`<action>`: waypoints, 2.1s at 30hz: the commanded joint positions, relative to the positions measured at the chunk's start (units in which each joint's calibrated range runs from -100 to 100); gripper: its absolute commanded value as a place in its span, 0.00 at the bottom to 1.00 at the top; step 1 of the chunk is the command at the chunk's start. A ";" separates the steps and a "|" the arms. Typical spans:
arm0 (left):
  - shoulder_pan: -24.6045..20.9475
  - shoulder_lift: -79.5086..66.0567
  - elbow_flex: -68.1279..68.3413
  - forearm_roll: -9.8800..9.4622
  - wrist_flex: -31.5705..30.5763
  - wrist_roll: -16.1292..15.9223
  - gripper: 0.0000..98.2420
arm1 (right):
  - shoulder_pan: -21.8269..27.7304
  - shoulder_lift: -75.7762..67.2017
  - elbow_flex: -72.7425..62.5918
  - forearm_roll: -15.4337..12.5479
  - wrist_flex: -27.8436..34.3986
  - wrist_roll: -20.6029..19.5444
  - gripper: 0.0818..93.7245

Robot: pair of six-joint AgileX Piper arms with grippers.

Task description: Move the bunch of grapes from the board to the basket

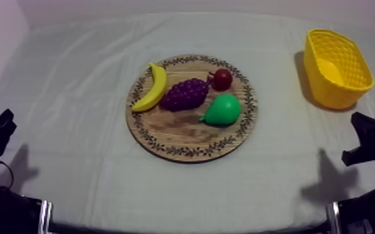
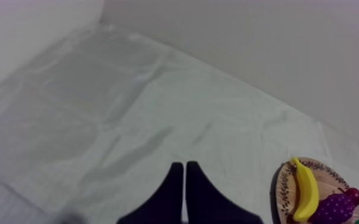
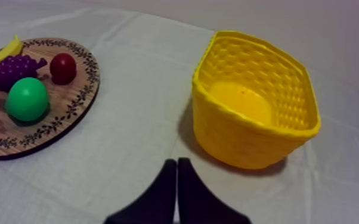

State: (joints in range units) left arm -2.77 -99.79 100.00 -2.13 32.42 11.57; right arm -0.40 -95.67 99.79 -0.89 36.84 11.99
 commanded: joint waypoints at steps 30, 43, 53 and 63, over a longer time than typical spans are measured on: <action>-0.02 0.05 0.00 0.00 -0.01 0.03 0.00 | -2.89 29.87 -30.43 -4.61 4.69 0.87 0.00; -0.02 0.05 0.00 0.00 -0.01 0.01 0.00 | -5.60 59.71 -67.11 -13.57 18.94 12.64 0.00; -0.02 0.05 0.00 0.00 -0.01 0.02 0.00 | -10.28 77.20 -87.03 -15.89 32.22 19.20 0.00; -0.02 0.05 0.00 0.00 -0.01 0.03 0.00 | -15.57 88.58 -98.76 -15.77 44.88 25.23 0.00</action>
State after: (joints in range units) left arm -2.77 -99.79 100.00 -2.13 32.42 11.61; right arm -15.03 -9.10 3.05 -16.75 79.43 36.21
